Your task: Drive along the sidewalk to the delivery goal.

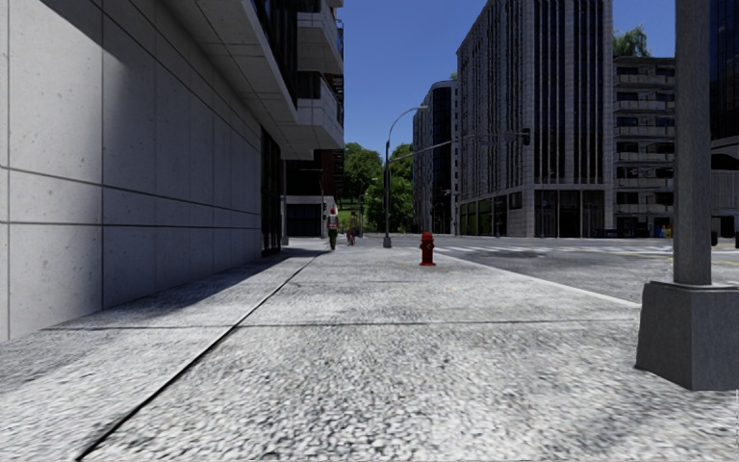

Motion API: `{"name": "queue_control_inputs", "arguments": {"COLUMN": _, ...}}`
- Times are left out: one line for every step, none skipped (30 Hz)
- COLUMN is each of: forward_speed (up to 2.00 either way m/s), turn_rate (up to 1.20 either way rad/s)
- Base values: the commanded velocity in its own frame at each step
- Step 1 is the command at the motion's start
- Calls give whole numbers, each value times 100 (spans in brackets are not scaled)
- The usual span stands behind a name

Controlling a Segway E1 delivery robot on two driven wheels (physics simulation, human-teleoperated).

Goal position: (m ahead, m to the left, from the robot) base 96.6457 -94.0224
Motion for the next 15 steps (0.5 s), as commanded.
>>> {"name": "queue_control_inputs", "arguments": {"forward_speed": 200, "turn_rate": 0}}
{"name": "queue_control_inputs", "arguments": {"forward_speed": 200, "turn_rate": 0}}
{"name": "queue_control_inputs", "arguments": {"forward_speed": 200, "turn_rate": 0}}
{"name": "queue_control_inputs", "arguments": {"forward_speed": 200, "turn_rate": 0}}
{"name": "queue_control_inputs", "arguments": {"forward_speed": 200, "turn_rate": 0}}
{"name": "queue_control_inputs", "arguments": {"forward_speed": 200, "turn_rate": 0}}
{"name": "queue_control_inputs", "arguments": {"forward_speed": 200, "turn_rate": 0}}
{"name": "queue_control_inputs", "arguments": {"forward_speed": 200, "turn_rate": 0}}
{"name": "queue_control_inputs", "arguments": {"forward_speed": 200, "turn_rate": 0}}
{"name": "queue_control_inputs", "arguments": {"forward_speed": 200, "turn_rate": 0}}
{"name": "queue_control_inputs", "arguments": {"forward_speed": 200, "turn_rate": 0}}
{"name": "queue_control_inputs", "arguments": {"forward_speed": 200, "turn_rate": 0}}
{"name": "queue_control_inputs", "arguments": {"forward_speed": 200, "turn_rate": 0}}
{"name": "queue_control_inputs", "arguments": {"forward_speed": 200, "turn_rate": 0}}
{"name": "queue_control_inputs", "arguments": {"forward_speed": 200, "turn_rate": 0}}
